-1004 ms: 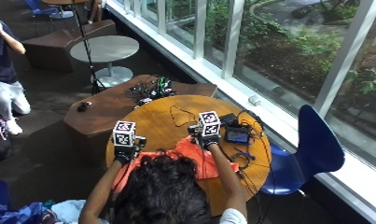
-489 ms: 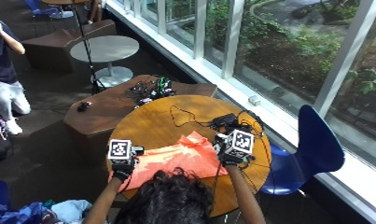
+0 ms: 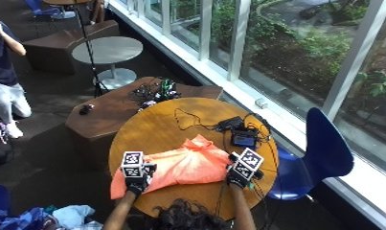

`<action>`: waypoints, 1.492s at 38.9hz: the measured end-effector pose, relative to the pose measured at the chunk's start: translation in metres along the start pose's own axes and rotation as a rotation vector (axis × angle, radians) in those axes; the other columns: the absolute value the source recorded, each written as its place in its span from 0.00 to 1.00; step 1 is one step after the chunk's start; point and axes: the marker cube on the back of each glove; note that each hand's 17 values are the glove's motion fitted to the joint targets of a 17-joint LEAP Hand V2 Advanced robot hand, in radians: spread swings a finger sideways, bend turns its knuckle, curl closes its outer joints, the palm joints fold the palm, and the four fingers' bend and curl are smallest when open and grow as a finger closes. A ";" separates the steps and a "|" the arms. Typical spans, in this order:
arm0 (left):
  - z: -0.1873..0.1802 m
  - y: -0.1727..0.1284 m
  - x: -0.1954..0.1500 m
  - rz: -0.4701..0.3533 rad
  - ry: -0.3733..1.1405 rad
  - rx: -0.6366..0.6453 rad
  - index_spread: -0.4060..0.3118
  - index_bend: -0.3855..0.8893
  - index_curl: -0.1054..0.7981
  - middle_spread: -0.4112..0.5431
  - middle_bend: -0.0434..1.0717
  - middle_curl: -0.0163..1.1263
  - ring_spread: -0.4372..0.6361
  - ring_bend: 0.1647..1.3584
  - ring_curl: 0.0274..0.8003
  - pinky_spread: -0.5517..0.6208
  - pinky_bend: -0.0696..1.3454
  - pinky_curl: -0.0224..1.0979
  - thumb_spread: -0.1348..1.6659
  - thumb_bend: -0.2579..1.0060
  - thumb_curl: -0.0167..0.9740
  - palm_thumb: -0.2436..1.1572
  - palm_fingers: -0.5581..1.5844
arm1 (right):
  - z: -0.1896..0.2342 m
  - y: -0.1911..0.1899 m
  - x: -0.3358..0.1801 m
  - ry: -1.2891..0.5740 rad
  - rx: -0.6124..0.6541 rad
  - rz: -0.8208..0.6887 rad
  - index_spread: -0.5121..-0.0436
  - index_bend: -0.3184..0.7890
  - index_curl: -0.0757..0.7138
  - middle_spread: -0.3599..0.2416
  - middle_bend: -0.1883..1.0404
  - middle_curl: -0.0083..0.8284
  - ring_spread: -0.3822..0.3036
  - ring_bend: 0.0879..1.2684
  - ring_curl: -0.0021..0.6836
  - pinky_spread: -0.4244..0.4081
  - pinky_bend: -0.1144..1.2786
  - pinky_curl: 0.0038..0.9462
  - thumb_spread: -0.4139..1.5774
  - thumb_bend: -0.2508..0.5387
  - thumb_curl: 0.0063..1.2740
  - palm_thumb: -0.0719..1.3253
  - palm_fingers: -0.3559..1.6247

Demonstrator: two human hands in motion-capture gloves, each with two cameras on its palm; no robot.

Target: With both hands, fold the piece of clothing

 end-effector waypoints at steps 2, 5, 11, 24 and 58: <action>0.002 0.001 0.000 -0.002 0.027 -0.047 0.36 0.39 0.50 0.34 0.13 0.34 0.42 0.22 0.43 0.51 0.35 0.44 0.86 0.15 0.21 0.35 0.43 | 0.003 -0.002 -0.001 0.019 0.013 0.002 0.51 0.23 0.20 0.45 0.30 0.50 0.25 0.66 0.69 0.17 0.75 0.49 0.81 0.34 0.23 0.39 0.70; 0.001 0.002 0.001 -0.001 0.053 -0.085 0.38 0.41 0.50 0.38 0.15 0.33 0.47 0.23 0.42 0.55 0.36 0.44 0.88 0.17 0.19 0.30 0.42 | 0.005 -0.005 -0.001 0.044 0.023 0.007 0.49 0.29 0.21 0.48 0.30 0.49 0.24 0.64 0.69 0.17 0.74 0.50 0.81 0.37 0.25 0.44 0.71; 0.003 0.001 0.000 -0.001 0.066 -0.116 0.40 0.43 0.50 0.42 0.18 0.32 0.56 0.24 0.41 0.66 0.33 0.42 0.91 0.18 0.16 0.23 0.38 | -0.006 -0.005 -0.003 -0.099 0.053 0.014 0.46 0.44 0.31 0.34 0.28 0.48 0.18 0.58 0.66 0.09 0.66 0.45 0.76 0.48 0.31 0.63 0.77; -0.055 0.017 -0.032 0.008 0.279 0.013 0.41 0.41 0.50 0.43 0.20 0.31 0.60 0.28 0.39 0.72 0.34 0.40 0.94 0.22 0.16 0.22 0.42 | -0.114 0.020 -0.110 -0.656 0.149 -0.231 0.43 0.43 0.42 0.17 0.30 0.50 0.15 0.54 0.64 0.05 0.56 0.40 0.58 0.40 0.39 0.76 0.79; -0.084 0.156 -0.196 -0.378 0.364 0.223 0.35 0.37 0.42 0.30 0.26 0.37 0.47 0.32 0.40 0.61 0.38 0.39 0.89 0.20 0.21 0.25 0.46 | 0.081 0.312 -0.403 0.098 0.228 -1.230 0.38 0.45 0.56 0.10 0.31 0.52 0.13 0.51 0.64 0.04 0.48 0.38 0.47 0.23 0.45 0.72 0.84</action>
